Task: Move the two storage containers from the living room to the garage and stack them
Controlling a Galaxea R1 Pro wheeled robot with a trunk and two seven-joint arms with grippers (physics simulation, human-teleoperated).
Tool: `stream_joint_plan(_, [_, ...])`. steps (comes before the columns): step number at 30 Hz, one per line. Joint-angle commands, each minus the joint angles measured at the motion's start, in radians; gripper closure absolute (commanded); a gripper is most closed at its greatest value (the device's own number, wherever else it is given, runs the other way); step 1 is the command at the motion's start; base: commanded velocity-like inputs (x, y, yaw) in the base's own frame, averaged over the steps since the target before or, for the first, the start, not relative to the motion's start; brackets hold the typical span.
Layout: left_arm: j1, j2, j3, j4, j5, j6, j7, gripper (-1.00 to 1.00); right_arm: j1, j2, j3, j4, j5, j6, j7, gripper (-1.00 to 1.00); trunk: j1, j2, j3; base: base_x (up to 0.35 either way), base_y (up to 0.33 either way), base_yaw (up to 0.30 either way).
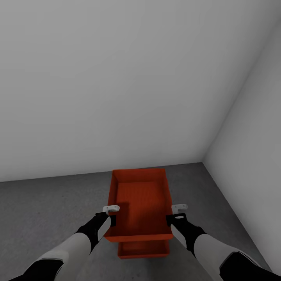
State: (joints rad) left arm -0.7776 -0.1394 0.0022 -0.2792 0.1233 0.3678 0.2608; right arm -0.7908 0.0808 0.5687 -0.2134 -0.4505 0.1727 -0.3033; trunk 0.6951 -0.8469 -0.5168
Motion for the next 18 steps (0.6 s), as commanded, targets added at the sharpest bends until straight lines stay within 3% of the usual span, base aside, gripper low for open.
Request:
stream_joint_plan(1, [0.0, 0.007, -0.018, -0.005, -0.031, -0.032, 0.032, 1.0, -0.001, -0.001, 0.009, 0.006, -0.013, 0.007, -0.01, 1.0, 0.004, -0.008, -0.004, 0.0, 0.0, 0.0])
stream_joint_plan(8, [0.0, 0.007, -0.019, -0.005, -0.031, -0.032, 0.032, 1.0, -0.001, -0.001, 0.009, 0.006, -0.014, 0.007, -0.01, 1.0, 0.031, -0.057, -0.026, 0.0, 0.0, 0.0])
stream_joint_plan(18, [0.0, 0.008, -0.018, -0.005, -0.03, -0.032, 0.031, 1.0, -0.001, -0.001, 0.008, 0.006, -0.014, 0.007, -0.01, 1.0, 0.031, -0.057, -0.026, 0.0, 0.0, 0.0])
